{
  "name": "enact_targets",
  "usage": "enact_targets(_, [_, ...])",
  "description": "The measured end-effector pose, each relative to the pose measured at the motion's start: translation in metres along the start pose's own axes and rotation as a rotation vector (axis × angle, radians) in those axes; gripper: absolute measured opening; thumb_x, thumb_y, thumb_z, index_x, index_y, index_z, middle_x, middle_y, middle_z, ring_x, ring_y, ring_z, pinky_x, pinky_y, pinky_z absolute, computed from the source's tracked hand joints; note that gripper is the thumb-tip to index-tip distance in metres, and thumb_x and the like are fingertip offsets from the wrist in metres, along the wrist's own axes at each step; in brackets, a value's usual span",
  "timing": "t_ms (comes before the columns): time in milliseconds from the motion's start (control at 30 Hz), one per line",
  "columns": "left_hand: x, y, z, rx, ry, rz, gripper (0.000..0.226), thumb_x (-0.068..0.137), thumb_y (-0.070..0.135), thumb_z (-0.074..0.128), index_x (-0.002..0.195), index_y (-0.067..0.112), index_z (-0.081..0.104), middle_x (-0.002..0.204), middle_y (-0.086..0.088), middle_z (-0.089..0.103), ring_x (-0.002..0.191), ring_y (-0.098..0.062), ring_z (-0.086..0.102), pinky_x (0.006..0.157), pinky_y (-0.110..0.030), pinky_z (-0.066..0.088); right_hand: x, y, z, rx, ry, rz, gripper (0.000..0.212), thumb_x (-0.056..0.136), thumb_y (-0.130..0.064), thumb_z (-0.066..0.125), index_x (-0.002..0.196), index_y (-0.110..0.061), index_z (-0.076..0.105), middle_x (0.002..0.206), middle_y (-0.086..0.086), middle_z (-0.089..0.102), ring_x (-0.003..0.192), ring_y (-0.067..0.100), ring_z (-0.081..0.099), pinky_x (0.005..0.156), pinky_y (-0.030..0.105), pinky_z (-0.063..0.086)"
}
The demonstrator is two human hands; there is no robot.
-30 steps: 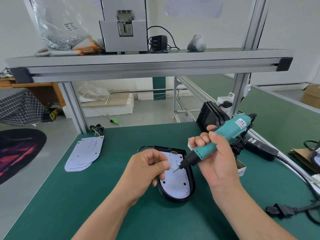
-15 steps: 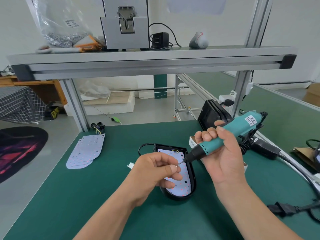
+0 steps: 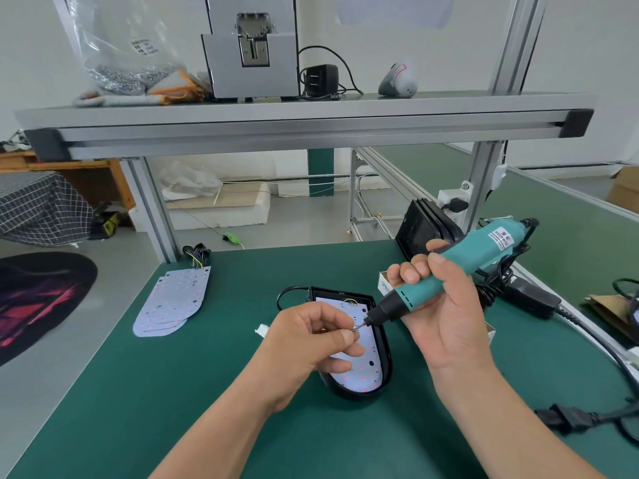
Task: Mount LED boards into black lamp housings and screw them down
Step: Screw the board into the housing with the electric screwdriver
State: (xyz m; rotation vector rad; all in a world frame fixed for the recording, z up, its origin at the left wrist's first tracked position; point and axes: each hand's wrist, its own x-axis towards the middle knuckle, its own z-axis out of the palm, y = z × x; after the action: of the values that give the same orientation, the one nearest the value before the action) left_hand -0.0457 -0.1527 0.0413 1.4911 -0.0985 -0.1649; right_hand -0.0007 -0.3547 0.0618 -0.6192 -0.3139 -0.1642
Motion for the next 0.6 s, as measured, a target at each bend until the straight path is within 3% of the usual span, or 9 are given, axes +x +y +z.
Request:
enact_targets(333, [-0.0010, 0.0000, -0.0001, 0.252, -0.019, 0.039, 0.007, 0.097, 0.004, 0.072, 0.101, 0.009, 0.073, 0.089, -0.009, 0.080, 0.076, -0.014, 0.078, 0.052, -0.024, 0.054, -0.0019, 0.0006, -0.0034, -0.058, -0.081, 0.023, 0.018, 0.096, -0.009, 0.060, 0.111, -0.018, 0.061, 0.076, 0.001, 0.049, 0.068, 0.018, 0.052, 0.090, 0.041, 0.054])
enact_targets(467, [-0.0014, -0.0012, -0.0013, 0.326, -0.005, 0.053, 0.010, 0.097, 0.009, 0.073, 0.101, 0.018, 0.074, 0.090, -0.002, 0.081, 0.085, -0.019, 0.080, 0.049, -0.023, 0.049, -0.0021, 0.0047, -0.0035, -0.060, -0.071, 0.032, 0.017, 0.097, -0.011, 0.061, 0.111, -0.018, 0.059, 0.077, 0.001, 0.049, 0.069, 0.018, 0.052, 0.089, 0.041, 0.054])
enact_targets(600, [-0.0010, -0.0018, 0.0005, 0.319, 0.023, 0.056, 0.013, 0.097, 0.015, 0.073, 0.107, 0.022, 0.075, 0.093, 0.002, 0.082, 0.080, -0.018, 0.079, 0.047, -0.021, 0.046, -0.0015, 0.0070, -0.0071, -0.043, -0.017, 0.029, 0.014, 0.097, -0.015, 0.065, 0.109, -0.019, 0.059, 0.078, 0.001, 0.049, 0.070, 0.017, 0.053, 0.090, 0.041, 0.054])
